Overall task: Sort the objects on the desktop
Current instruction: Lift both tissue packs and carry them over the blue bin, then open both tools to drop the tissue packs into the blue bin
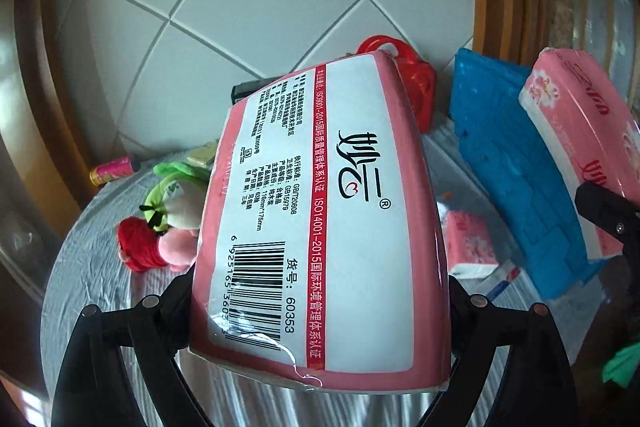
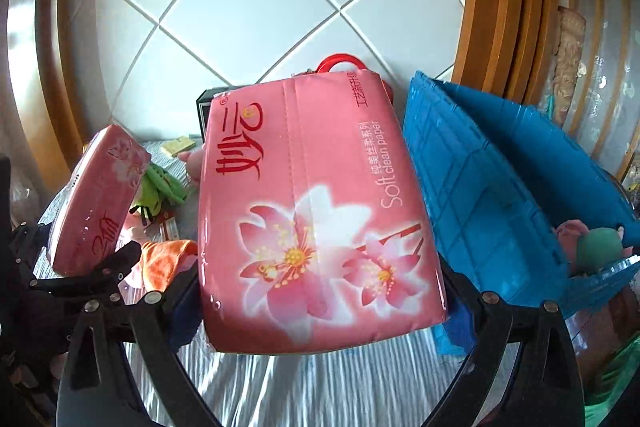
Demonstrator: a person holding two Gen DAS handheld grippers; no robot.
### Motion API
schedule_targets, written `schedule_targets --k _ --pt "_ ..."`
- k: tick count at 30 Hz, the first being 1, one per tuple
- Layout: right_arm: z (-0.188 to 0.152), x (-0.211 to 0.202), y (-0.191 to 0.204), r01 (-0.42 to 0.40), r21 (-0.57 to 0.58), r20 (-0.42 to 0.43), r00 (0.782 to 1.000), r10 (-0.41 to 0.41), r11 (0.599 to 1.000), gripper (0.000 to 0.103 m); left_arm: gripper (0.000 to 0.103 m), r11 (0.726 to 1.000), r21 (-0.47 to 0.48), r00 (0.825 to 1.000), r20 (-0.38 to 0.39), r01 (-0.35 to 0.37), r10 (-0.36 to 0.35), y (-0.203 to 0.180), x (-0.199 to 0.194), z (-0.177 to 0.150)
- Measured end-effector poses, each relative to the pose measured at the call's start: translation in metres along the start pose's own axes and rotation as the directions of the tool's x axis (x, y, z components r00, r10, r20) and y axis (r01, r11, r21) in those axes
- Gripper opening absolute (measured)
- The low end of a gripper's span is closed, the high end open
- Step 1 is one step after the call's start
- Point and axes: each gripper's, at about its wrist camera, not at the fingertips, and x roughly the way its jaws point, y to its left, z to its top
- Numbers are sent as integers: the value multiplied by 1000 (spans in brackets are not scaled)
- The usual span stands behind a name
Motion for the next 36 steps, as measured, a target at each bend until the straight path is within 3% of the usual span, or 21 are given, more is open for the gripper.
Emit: schedule_targets --k 6,13,17,21,25,28,31,36 --pt "15 -36 -100 43 8 132 990 -44 999 96 93 999 -7 993 109 37 -36 -90 -20 34" --pt "19 -66 -261 127 42 223 966 -133 991 97 93 995 34 975 199 98 -103 -249 -36 78" --pt "22 -51 -343 170 59 197 964 -179 984 96 93 990 61 971 195 128 -138 -331 -31 98" --pt "27 -15 -399 184 65 171 966 -193 981 96 93 985 90 980 120 149 -159 -394 -1 113" --pt "29 21 -435 179 88 148 970 -191 980 96 93 986 106 991 42 125 -130 -430 33 118" --pt "26 45 -457 159 121 106 979 -172 980 96 93 981 79 985 -19 175 -174 -437 44 120" --pt "22 42 -475 88 178 119 987 -110 980 97 93 983 97 987 -48 155 -151 -446 48 119" --pt "29 54 -485 98 192 53 992 -110 976 97 95 981 124 987 -84 147 -137 -451 54 117"
